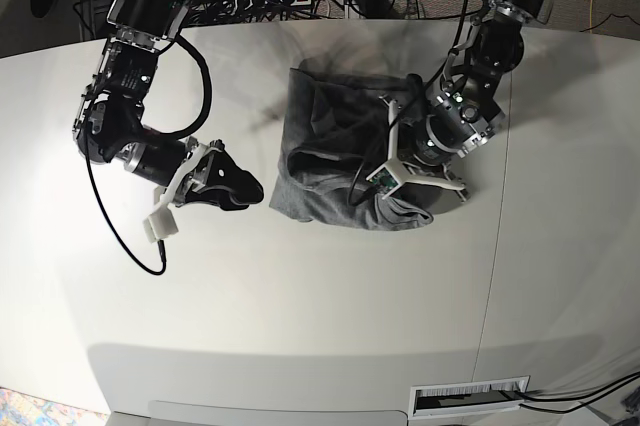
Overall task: Fold the T-shirt properly
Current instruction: 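Press and square the folded bundle with both grippers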
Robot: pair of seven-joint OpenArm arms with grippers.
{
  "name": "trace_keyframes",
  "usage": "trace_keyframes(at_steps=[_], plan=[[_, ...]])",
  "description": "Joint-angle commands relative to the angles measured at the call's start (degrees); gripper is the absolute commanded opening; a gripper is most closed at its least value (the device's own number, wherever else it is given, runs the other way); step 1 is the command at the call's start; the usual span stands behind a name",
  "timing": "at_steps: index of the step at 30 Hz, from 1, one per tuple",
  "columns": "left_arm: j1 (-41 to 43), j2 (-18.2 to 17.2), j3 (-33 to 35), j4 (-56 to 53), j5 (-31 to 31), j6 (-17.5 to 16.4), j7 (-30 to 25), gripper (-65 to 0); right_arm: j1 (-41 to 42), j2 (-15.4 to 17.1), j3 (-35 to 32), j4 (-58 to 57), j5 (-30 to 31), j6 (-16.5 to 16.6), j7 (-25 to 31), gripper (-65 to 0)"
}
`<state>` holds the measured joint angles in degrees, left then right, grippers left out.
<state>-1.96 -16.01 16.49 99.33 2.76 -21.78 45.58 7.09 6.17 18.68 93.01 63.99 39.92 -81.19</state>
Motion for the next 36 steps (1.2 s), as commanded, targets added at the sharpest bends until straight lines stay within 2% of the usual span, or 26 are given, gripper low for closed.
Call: trace_keyframes(at_steps=[1,5,8,10,15,17,20,23,28,36], plan=[[-1.05,-1.29,-0.17,2.08,-0.11,0.94,-0.79,-65.0,1.16,0.48,0.02,1.07,1.25,0.08,1.19,-47.0],[-1.03,-4.76,-0.17,5.68,2.69,5.79,2.45,-65.0,1.16,0.46,0.0,1.07,1.27,0.08,1.19,-64.6],[-0.52,-7.63,-0.17,7.52,3.41,8.59,5.97,-65.0,1.14,0.46,0.0,1.07,1.31,0.08,1.19,-65.0],[0.94,-9.25,-0.17,7.61,2.64,9.11,6.34,-65.0,1.14,0.31,0.0,1.07,1.38,0.08,1.19,-65.0],[5.6,-10.73,-0.17,7.61,-8.46,8.44,6.32,-65.0,1.18,0.33,-4.92,1.07,1.2,0.08,1.19,-65.0],[7.3,-10.69,-0.17,7.58,-11.98,8.2,6.01,-65.0,1.16,0.33,-9.22,1.07,-2.34,0.08,1.19,-65.0],[9.94,-10.69,-0.17,7.56,-14.05,8.22,1.97,-65.0,1.16,0.33,-16.04,1.05,-11.65,0.08,1.19,-65.0],[12.57,-10.67,-0.17,7.56,-13.99,8.24,-2.8,-65.0,1.16,0.33,-21.7,1.05,-19.1,0.08,5.16,-65.0],[15.91,-10.67,-0.17,7.32,-13.94,8.26,-7.63,-65.0,1.16,0.31,-29.97,1.05,-17.31,0.08,5.16,-65.0],[16.55,-10.69,-0.17,7.3,-13.73,8.28,-7.69,-65.0,1.16,0.31,-42.97,1.05,-16.63,0.08,5.88,-65.0]])
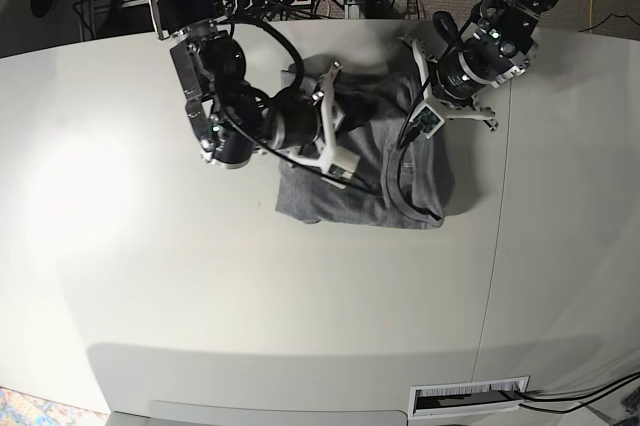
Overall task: Fold the T-shirt properly
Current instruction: 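Press and square the folded bundle with both grippers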
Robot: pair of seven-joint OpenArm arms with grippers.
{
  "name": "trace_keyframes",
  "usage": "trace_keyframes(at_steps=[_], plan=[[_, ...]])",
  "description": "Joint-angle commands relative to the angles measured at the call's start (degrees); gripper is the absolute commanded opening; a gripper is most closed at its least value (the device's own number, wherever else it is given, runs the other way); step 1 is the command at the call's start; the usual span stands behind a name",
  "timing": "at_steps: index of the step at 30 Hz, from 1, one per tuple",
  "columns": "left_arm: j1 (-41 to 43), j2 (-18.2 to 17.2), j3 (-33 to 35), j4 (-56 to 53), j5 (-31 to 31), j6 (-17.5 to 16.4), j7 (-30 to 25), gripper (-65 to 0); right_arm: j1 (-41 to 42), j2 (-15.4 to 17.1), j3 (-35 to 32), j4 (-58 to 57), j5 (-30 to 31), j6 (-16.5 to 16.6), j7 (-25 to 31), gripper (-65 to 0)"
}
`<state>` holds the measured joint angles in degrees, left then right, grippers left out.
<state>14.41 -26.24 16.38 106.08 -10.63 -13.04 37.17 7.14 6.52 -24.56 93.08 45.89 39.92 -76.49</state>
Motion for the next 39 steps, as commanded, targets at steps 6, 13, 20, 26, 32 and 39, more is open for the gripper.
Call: trace_keyframes(at_steps=[6,13,20,26,32,39], plan=[[0.13,-0.48,-0.07,0.55,13.79,-0.2,2.75,-65.0,1.22,-0.02,-1.64,1.01,1.42,0.08,1.49,-65.0],[0.17,-0.68,-0.07,0.61,37.42,9.66,5.79,-65.0,1.51,-0.04,7.28,1.03,1.51,0.08,4.35,-65.0],[0.2,-0.9,-0.07,7.34,33.31,17.03,9.01,-65.0,3.3,-0.02,18.78,1.11,4.31,0.08,6.03,-65.0],[0.35,-1.55,-0.07,21.44,12.96,17.55,7.37,-65.0,7.23,-0.04,21.11,0.96,-8.44,0.08,11.58,-65.0],[3.65,-1.36,-0.07,23.37,-2.47,13.16,5.88,-65.0,9.94,-0.02,20.85,0.92,-21.99,0.08,17.64,-65.0],[8.48,-1.22,-0.04,22.56,-11.1,6.71,4.09,-65.0,12.09,-0.02,20.76,-6.12,-26.12,0.08,20.76,-65.0]])
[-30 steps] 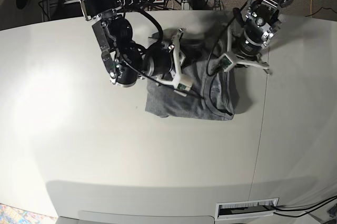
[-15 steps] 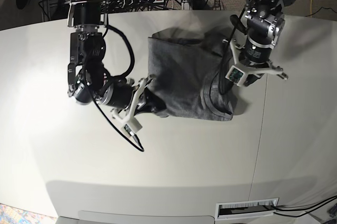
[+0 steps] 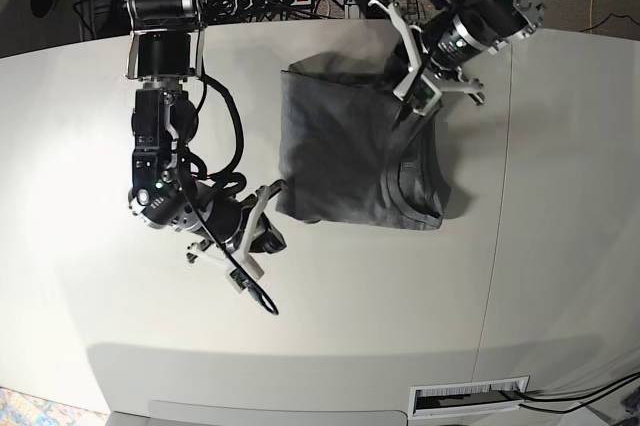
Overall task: Fold the T-shirt properly
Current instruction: 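Press and square the folded bundle with both grippers, then release the bundle and lift both grippers away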
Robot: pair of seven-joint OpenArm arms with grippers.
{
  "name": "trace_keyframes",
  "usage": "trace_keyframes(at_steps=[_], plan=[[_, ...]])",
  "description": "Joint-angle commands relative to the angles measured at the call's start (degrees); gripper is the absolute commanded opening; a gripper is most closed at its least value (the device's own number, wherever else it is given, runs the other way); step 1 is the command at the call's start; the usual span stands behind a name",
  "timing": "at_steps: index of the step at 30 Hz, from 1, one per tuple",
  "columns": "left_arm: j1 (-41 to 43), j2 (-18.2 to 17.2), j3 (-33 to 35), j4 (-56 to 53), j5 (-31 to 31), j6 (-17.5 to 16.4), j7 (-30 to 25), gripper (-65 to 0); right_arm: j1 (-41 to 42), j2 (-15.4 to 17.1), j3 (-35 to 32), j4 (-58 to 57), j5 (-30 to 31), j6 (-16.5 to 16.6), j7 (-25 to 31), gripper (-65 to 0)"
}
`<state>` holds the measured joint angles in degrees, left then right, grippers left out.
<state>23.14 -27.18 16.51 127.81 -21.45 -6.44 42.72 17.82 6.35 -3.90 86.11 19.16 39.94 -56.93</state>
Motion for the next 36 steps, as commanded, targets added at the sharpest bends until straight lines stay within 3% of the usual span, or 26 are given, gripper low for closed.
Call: trace_keyframes(at_steps=[1,7,12,17,25,31,36], plan=[[-0.02,-0.26,-0.17,0.31,-0.26,0.11,-2.03,-65.0,1.53,0.15,0.11,-1.14,-0.52,0.06,2.89,-65.0],[0.0,-0.26,-0.17,-6.51,-1.42,0.09,-7.3,-65.0,1.68,0.13,0.11,-10.25,-4.46,0.06,14.01,-65.0],[-0.61,0.02,-0.2,-14.95,-3.17,-2.71,-10.69,-65.0,2.19,0.13,0.11,-13.7,-5.7,0.06,14.45,-65.0],[-2.69,0.61,-0.2,-20.9,-1.51,-3.32,-11.26,-65.0,2.16,0.17,-1.66,-14.51,-0.48,0.06,5.14,-65.0],[-8.0,0.31,-0.2,-25.94,8.39,-3.3,-12.48,-65.0,2.16,0.63,-10.51,-14.49,6.34,0.06,-7.19,-65.0],[-14.84,0.28,-0.2,-35.8,12.98,-3.28,-14.73,-65.0,2.16,2.93,-16.04,-14.49,17.05,0.06,-19.26,-65.0],[-21.7,-1.84,-0.2,-45.72,12.92,-4.15,-17.7,-65.0,2.16,6.27,-16.39,-14.45,24.39,0.06,-23.07,-65.0]])
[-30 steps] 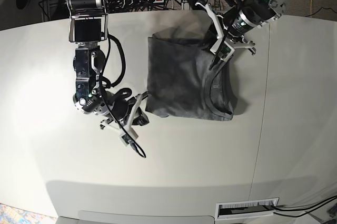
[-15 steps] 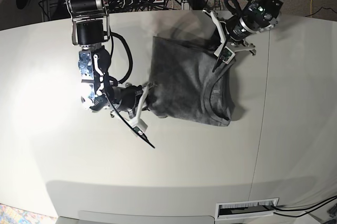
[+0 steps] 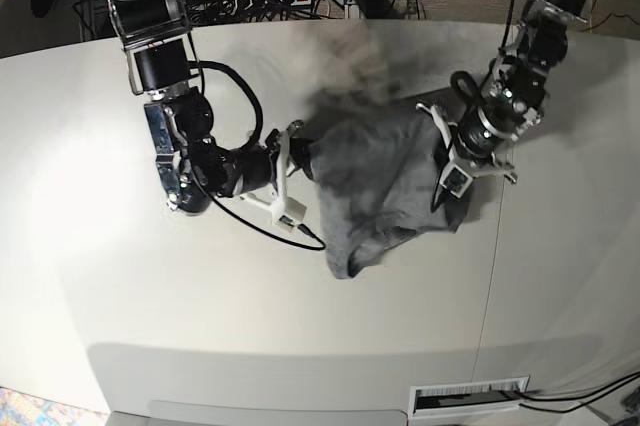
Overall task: Fold the T-shirt properly
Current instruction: 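Release the bundle and lift both grippers away, then grasp the folded bundle edge with the left gripper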
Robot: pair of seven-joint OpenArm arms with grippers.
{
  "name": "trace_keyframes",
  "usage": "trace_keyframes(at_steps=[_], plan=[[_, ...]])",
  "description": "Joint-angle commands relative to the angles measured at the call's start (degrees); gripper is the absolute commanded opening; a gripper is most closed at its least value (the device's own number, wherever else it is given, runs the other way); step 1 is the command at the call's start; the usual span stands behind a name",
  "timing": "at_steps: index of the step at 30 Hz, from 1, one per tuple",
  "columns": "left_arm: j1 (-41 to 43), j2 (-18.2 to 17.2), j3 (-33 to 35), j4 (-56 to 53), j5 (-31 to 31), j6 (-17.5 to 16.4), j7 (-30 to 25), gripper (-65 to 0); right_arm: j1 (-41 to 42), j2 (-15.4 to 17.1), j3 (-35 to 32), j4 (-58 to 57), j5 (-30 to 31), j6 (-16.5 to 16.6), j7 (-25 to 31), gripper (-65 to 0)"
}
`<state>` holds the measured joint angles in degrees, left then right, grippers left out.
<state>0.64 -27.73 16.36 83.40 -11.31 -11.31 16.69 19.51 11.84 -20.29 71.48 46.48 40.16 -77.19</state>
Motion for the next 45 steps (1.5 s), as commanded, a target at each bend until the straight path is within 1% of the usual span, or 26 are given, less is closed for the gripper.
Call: trace_keyframes(at_steps=[1,5,7,9,11,12,14,15,16,17,19,22,25,27,30,31,33,35,38,41,43,45], plan=[[-0.46,-2.03,-0.04,-3.06,2.78,0.7,7.63,-65.0,0.46,1.66,-0.02,0.2,-1.18,-0.16,-2.81,-65.0],[-5.44,-4.98,-0.04,-8.9,2.73,0.68,4.39,-65.0,0.48,5.4,-0.02,0.2,8.5,-0.16,-2.81,-65.0],[-7.82,-5.99,-0.04,-10.91,2.75,0.7,4.07,-65.0,0.48,6.84,0.0,0.2,13.18,-0.16,-2.81,-65.0],[-9.84,-6.97,-0.04,-11.43,2.69,0.72,5.29,-65.0,0.48,7.96,0.0,0.31,15.98,-0.16,-2.81,-65.0],[-11.32,-8.09,-0.04,-10.43,0.37,0.74,8.7,-65.0,0.48,8.81,0.04,1.11,17.27,-0.16,-2.81,-65.0],[-11.93,-8.76,-0.04,-9.31,-2.56,0.72,11.17,-65.0,0.48,9.18,0.11,1.84,17.35,-0.16,-2.81,-65.0],[-12.57,-10.03,-0.04,-5.9,-11.17,0.68,15.56,-65.0,0.48,9.97,0.22,3.54,16.52,-0.16,-2.81,-65.0],[-12.55,-10.67,-0.04,-3.69,-16.09,0.48,17.03,-65.0,0.48,10.08,0.52,4.46,14.95,-0.16,-2.81,-65.0],[-12.52,-11.23,-0.04,-1.29,-20.13,-0.55,18.05,-65.0,0.48,10.03,0.94,5.29,13.18,-0.16,-2.34,-65.0],[-12.52,-11.32,-0.07,1.14,-22.16,-1.92,19.37,-65.0,0.48,10.03,1.27,5.99,11.58,-0.16,-1.07,-65.0],[-12.11,-11.17,-0.15,6.23,-23.06,-3.65,21.77,-65.0,0.48,10.03,1.81,7.37,8.09,-0.16,1.77,-65.0],[-10.67,-10.71,-0.15,13.86,-23.89,-4.48,21.62,-65.0,0.48,10.05,2.56,7.8,2.1,-0.16,6.51,-65.0],[-9.18,-8.59,-0.15,20.74,-23.87,-4.52,21.64,-65.0,0.46,10.05,2.8,7.8,-5.18,-0.16,10.78,-65.0],[-8.02,-6.67,-0.15,24.06,-24.2,-5.84,21.64,-65.0,0.46,10.05,2.78,7.8,-9.2,-0.16,13.29,-65.0],[-6.05,-2.62,-0.15,25.75,-26.03,-8.0,21.03,-65.0,0.48,10.08,2.8,7.8,-14.45,-0.16,16.04,-65.0],[-5.49,-1.05,-0.15,25.7,-25.99,-8.31,20.79,-65.0,0.48,10.08,2.8,7.8,-16.59,-1.4,17.18,-65.0],[-4.9,2.12,-0.15,25.46,-25.75,-8.26,20.24,-65.0,0.48,10.05,2.8,7.8,-20.9,-5.33,19.04,-65.0],[-4.9,5.09,-0.15,25.05,-24.2,-8.28,19.54,-65.0,0.48,10.05,2.8,7.82,-23.8,-8.5,19.85,-65.0],[-4.9,9.14,-0.15,23.71,-20.7,-8.26,17.31,-65.0,0.48,10.08,2.8,7.82,-25.55,-11.13,19.74,-65.0],[-4.87,13.07,-0.13,18.86,-19.71,-8.24,16.13,-65.0,0.48,10.08,2.8,8.13,-25.77,-11.74,19.26,-65.0],[-4.72,14.73,-0.13,13.77,-19.61,-8.28,15.21,-65.0,0.48,10.1,2.82,9.16,-26.12,-11.74,18.62,-65.0],[-4.15,14.86,-0.11,8.83,-18.64,-8.72,12.96,-65.0,0.46,10.12,3.37,10.78,-26.43,-11.96,18.27,-65.0]])
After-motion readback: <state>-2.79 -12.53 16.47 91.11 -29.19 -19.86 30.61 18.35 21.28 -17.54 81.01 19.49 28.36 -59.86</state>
